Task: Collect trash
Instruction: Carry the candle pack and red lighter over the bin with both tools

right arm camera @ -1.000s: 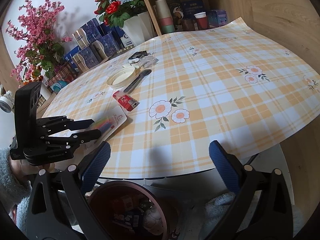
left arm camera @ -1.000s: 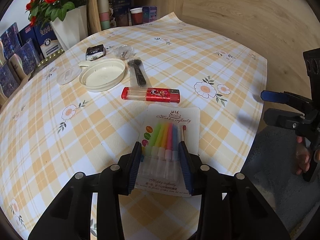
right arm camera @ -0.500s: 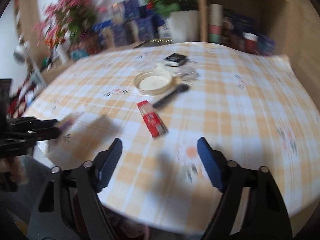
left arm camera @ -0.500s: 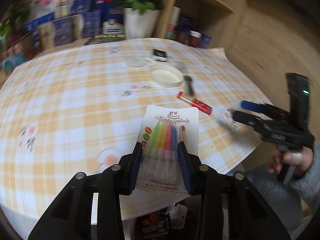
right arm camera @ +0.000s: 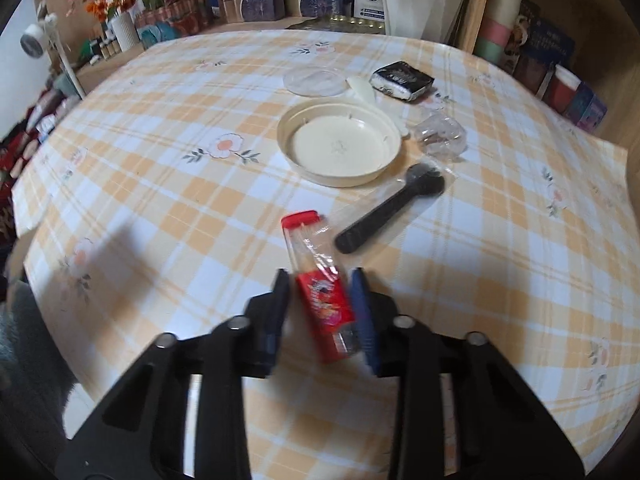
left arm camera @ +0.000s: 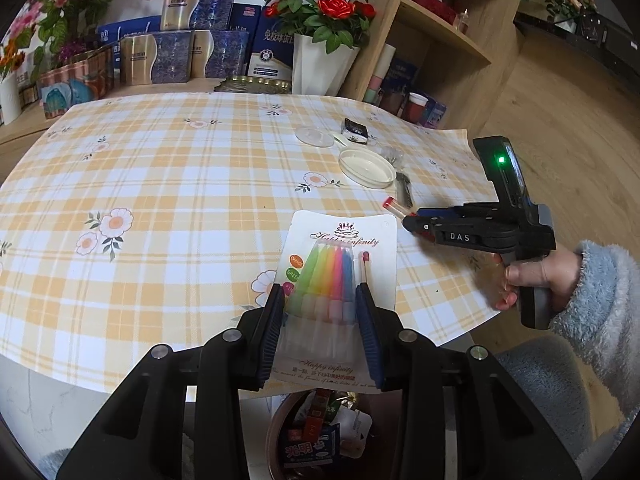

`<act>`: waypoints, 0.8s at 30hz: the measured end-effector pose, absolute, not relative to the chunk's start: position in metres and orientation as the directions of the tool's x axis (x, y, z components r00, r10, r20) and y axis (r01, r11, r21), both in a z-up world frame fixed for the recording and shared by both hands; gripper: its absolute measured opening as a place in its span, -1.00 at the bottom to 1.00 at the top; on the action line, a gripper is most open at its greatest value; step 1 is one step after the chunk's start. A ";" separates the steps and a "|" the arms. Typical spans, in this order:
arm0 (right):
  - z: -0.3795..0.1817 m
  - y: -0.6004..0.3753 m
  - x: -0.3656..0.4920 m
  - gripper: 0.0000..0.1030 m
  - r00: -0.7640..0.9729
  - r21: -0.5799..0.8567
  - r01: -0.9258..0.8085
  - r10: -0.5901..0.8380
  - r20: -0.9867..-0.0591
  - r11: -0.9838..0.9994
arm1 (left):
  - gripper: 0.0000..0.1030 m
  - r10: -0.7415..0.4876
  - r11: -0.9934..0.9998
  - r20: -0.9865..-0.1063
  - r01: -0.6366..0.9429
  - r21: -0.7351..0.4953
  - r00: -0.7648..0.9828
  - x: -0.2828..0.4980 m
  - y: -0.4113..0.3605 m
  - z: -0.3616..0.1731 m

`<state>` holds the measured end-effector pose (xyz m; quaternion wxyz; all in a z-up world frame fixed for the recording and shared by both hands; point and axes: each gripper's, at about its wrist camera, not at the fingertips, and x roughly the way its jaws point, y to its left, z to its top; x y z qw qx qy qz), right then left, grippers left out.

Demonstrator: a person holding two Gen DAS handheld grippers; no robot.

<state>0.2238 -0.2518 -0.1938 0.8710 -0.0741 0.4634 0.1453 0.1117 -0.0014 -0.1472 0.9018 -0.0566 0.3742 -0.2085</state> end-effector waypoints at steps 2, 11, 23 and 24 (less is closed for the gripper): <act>-0.193 -0.250 0.219 -0.45 0.530 0.002 -0.321 0.181 -0.829 0.947 | -0.31 -0.424 0.904 -0.649 0.335 -0.265 0.631 0.110 -0.001 -0.147; -0.181 -0.254 0.171 -0.48 0.551 0.156 -0.314 0.313 -0.774 0.937 | -0.31 -0.439 0.896 -0.645 0.354 -0.267 0.625 0.099 0.001 -0.145; -0.157 -0.274 0.073 -0.48 0.663 0.262 -0.284 0.387 -0.642 0.922 | -0.31 -0.546 0.808 -0.650 0.536 -0.242 0.529 0.053 -0.027 -0.165; -0.157 -0.277 0.066 -0.48 0.665 0.268 -0.280 0.387 -0.638 0.922 | -0.31 -0.551 0.795 -0.661 0.561 -0.231 0.509 0.048 -0.033 -0.170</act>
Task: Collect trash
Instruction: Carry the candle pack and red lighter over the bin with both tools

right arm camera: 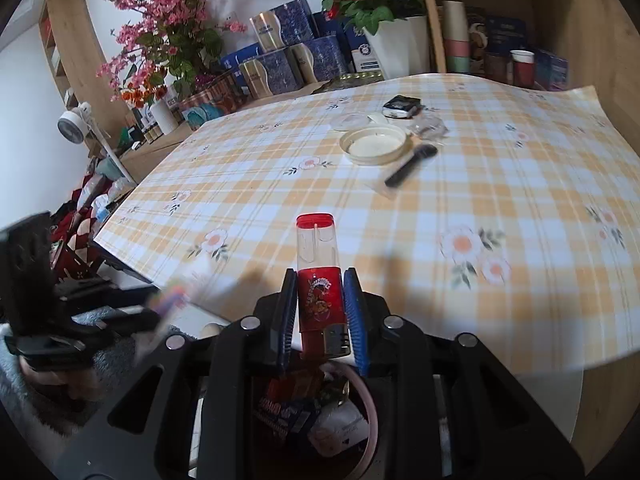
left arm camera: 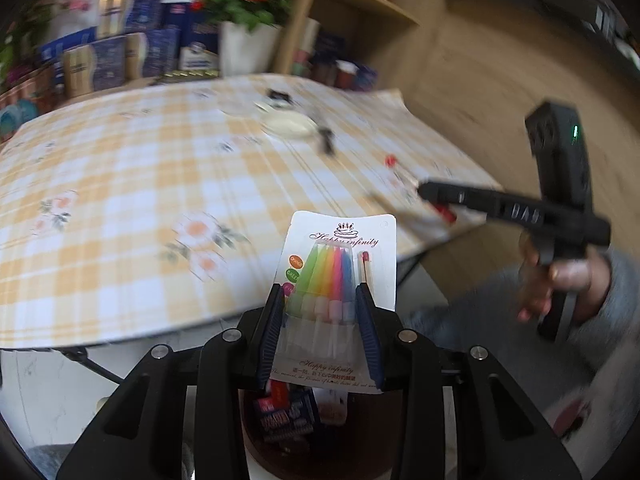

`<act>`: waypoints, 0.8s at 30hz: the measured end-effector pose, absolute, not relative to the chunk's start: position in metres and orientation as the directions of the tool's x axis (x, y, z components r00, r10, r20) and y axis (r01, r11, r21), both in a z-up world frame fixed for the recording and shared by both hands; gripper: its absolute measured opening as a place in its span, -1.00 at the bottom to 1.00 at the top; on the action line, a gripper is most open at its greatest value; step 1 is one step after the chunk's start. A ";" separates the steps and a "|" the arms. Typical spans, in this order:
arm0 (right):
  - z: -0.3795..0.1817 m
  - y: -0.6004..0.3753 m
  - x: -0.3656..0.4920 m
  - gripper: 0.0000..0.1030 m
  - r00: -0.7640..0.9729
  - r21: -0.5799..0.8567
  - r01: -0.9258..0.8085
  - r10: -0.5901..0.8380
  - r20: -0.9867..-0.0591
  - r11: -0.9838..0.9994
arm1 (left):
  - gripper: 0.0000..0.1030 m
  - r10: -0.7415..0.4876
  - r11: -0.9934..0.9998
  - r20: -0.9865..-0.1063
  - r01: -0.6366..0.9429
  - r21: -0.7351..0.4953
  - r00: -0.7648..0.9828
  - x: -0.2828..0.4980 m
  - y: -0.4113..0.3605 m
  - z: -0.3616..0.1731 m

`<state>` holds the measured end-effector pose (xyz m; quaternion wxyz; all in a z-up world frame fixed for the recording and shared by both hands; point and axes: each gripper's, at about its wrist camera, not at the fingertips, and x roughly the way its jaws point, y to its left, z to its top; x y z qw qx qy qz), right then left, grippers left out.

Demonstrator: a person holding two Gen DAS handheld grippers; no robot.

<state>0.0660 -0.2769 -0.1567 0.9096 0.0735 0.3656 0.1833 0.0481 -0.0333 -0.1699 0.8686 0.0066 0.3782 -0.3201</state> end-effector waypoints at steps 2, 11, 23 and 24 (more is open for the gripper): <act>-0.158 -0.285 0.054 -0.48 0.670 0.285 -0.263 0.387 -0.633 0.922 | -0.31 -0.557 0.770 -0.681 0.603 -0.209 0.475 0.040 -0.045 -0.179; -0.165 -0.309 0.041 -0.48 0.682 0.329 -0.191 0.367 -0.633 0.925 | -0.30 -0.550 0.719 -0.759 0.660 -0.218 0.349 0.036 -0.077 -0.222; -0.170 -0.301 0.040 -0.48 0.671 0.331 -0.211 0.383 -0.635 0.920 | -0.29 -0.475 0.702 -0.845 0.685 -0.196 0.246 0.038 -0.101 -0.264; -0.169 -0.299 0.040 -0.48 0.670 0.329 -0.214 0.383 -0.636 0.920 | -0.29 -0.477 0.701 -0.845 0.684 -0.199 0.242 0.039 -0.102 -0.265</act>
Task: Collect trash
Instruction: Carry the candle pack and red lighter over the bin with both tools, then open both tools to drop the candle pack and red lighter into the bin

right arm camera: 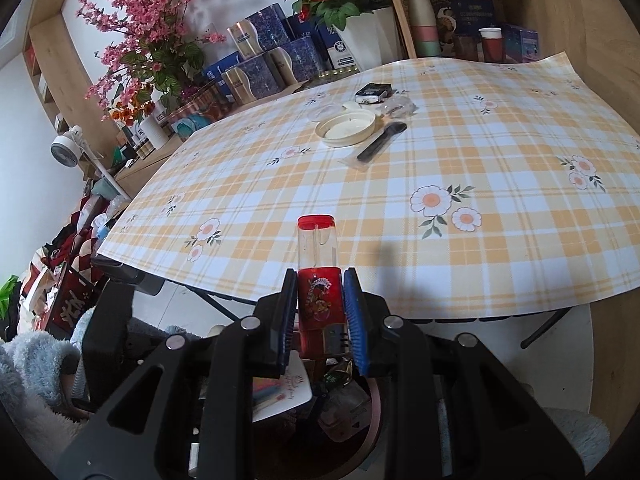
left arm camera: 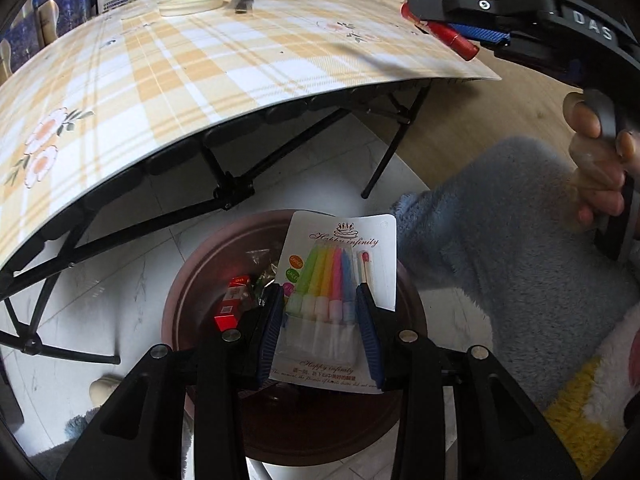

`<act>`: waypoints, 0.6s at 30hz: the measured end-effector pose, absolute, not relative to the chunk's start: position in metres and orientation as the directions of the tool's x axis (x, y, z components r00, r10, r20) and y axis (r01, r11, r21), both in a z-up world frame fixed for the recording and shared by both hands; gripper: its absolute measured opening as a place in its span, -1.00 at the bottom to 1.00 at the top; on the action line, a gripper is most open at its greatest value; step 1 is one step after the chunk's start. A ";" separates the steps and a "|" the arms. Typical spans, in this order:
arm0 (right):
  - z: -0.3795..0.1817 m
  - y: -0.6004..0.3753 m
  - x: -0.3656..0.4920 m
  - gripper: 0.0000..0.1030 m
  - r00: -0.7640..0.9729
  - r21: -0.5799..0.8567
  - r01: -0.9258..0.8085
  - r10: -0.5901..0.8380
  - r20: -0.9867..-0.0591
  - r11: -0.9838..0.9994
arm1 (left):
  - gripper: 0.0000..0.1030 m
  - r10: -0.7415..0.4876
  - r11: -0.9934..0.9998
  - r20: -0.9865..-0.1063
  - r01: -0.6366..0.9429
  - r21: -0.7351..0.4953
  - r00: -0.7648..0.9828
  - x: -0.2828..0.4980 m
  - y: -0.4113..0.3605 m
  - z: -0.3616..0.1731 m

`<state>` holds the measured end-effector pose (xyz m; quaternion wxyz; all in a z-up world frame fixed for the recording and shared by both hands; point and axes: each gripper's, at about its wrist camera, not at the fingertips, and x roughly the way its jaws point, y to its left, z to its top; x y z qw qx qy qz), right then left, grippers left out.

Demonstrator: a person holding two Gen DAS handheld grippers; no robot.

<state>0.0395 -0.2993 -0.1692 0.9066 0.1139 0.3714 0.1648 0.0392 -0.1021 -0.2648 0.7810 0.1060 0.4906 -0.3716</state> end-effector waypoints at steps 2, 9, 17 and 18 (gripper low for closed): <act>-0.169 -0.297 0.038 -0.48 0.669 0.323 -0.221 0.384 -0.637 0.920 | -0.27 -0.484 0.702 -0.841 0.680 -0.210 0.240 0.042 -0.102 -0.266; -0.174 -0.292 0.032 -0.48 0.670 0.345 -0.233 0.407 -0.620 0.909 | 0.39 -0.557 0.758 -0.721 0.607 -0.238 0.413 0.049 -0.072 -0.228; -0.186 -0.257 0.023 -0.48 0.621 0.285 -0.318 0.425 -0.659 0.904 | 0.67 -0.484 0.866 -0.540 0.463 -0.188 0.688 0.042 -0.017 -0.168; -0.187 -0.252 0.022 -0.48 0.614 0.276 -0.332 0.429 -0.663 0.902 | 0.71 -0.475 0.873 -0.527 0.453 -0.180 0.705 0.040 -0.012 -0.161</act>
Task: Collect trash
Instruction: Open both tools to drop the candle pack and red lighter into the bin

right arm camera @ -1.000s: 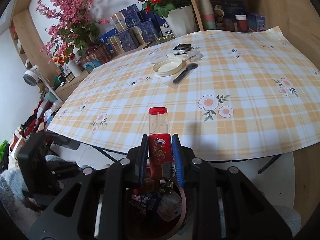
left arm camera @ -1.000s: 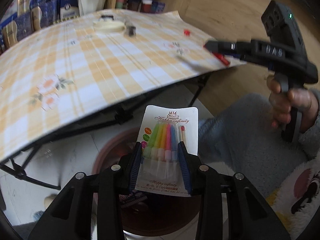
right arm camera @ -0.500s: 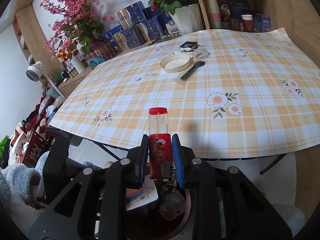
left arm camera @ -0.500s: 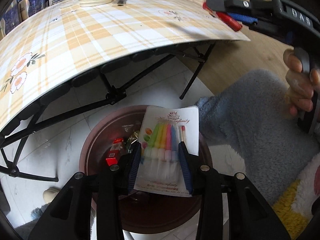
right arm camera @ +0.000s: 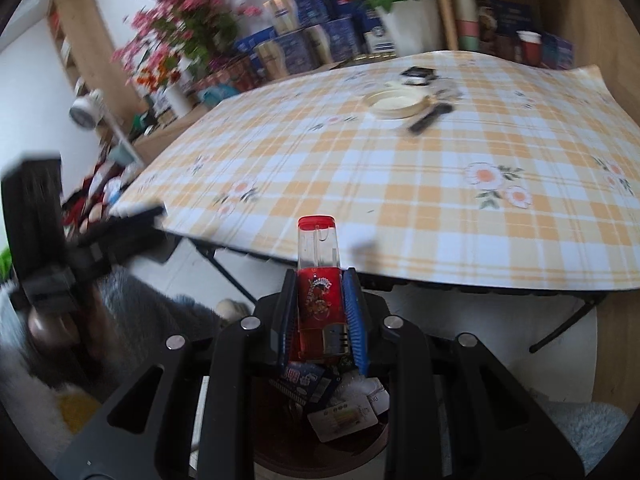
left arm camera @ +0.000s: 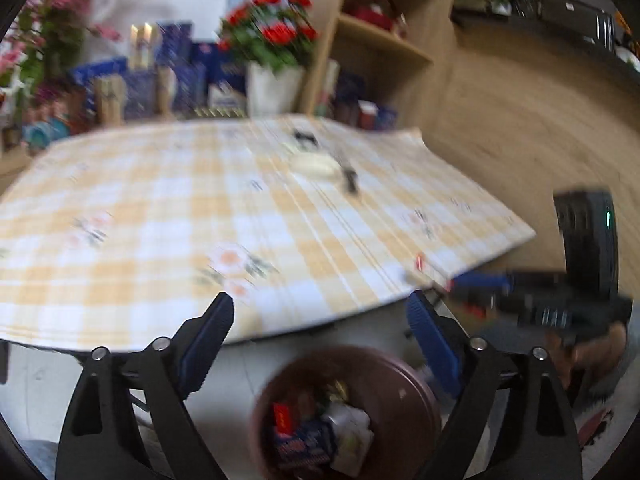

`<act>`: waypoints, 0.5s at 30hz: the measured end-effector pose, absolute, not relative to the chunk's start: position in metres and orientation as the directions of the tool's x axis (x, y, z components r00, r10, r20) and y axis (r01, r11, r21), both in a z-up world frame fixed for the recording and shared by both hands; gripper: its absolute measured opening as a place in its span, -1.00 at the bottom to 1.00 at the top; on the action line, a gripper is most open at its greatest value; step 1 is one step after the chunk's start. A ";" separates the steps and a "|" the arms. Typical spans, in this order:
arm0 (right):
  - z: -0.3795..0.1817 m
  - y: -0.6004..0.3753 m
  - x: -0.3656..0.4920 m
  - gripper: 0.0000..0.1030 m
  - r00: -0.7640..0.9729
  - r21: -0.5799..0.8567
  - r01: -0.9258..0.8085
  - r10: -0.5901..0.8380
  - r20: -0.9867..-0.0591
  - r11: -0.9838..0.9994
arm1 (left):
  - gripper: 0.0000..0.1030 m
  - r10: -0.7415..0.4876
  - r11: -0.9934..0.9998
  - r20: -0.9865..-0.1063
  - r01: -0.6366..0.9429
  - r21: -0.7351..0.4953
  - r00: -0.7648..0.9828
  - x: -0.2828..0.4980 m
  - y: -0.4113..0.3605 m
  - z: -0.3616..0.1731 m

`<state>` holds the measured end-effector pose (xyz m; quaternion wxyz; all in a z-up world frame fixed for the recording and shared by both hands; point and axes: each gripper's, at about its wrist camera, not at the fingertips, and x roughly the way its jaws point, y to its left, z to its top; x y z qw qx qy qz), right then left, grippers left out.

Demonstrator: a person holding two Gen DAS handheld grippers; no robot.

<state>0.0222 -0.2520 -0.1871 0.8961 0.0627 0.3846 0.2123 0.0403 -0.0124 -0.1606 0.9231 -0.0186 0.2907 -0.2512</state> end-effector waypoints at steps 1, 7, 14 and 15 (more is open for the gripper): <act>-0.190 -0.246 0.022 -0.48 0.601 0.268 -0.349 0.434 -0.671 0.898 | 0.76 -0.461 0.882 -0.513 0.441 -0.169 0.724 0.040 -0.007 -0.155; -0.209 -0.220 0.021 -0.48 0.530 0.216 -0.395 0.414 -0.741 0.893 | 0.83 -0.375 0.918 -0.487 0.391 -0.073 0.789 0.031 0.018 -0.136; -0.230 -0.208 0.027 -0.48 0.472 0.154 -0.384 0.338 -0.814 0.910 | 0.84 -0.295 0.948 -0.532 0.312 -0.059 0.794 0.023 0.033 -0.157; -0.232 -0.207 0.026 -0.48 0.471 0.151 -0.380 0.331 -0.818 0.913 | 0.84 -0.283 0.950 -0.538 0.308 -0.045 0.794 0.024 0.032 -0.158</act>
